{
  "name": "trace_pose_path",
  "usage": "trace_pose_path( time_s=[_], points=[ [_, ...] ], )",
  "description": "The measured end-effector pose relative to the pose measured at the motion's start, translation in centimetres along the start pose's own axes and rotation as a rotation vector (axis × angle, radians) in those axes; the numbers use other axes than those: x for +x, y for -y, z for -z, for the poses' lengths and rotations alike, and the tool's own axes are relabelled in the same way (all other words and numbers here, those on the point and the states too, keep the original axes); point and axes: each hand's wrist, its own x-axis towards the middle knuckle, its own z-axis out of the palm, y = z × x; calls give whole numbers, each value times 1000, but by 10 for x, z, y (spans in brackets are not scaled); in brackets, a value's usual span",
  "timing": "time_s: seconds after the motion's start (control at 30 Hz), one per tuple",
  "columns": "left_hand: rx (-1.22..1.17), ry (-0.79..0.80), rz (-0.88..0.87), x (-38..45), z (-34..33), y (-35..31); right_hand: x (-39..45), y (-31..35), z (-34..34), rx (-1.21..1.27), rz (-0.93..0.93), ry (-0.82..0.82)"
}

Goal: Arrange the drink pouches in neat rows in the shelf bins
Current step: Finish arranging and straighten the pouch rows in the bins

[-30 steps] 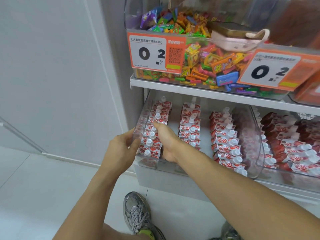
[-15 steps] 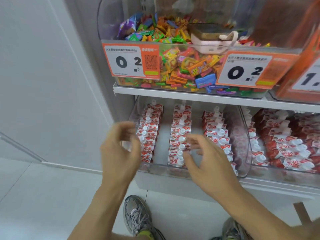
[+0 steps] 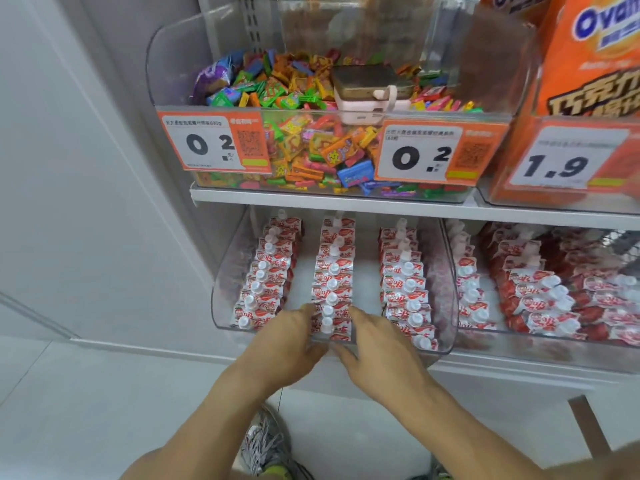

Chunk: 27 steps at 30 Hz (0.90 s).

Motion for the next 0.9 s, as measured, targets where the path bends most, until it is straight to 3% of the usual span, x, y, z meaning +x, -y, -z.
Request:
trace_pose_path(
  time_s=[0.23,0.43,0.67,0.9],
  points=[
    [183,-170,50,-18,-6,10,-27,-12,-3,-216,107,-93],
    [121,-253,13,-13,-12,18,-18,-13,0,-99,121,-70],
    [-35,-442,-46,-1,-2,7,-4,-17,6,-38,101,-221],
    [-28,-412,48,26,-10,16,19,-19,9,-23,77,-228]
  ],
)
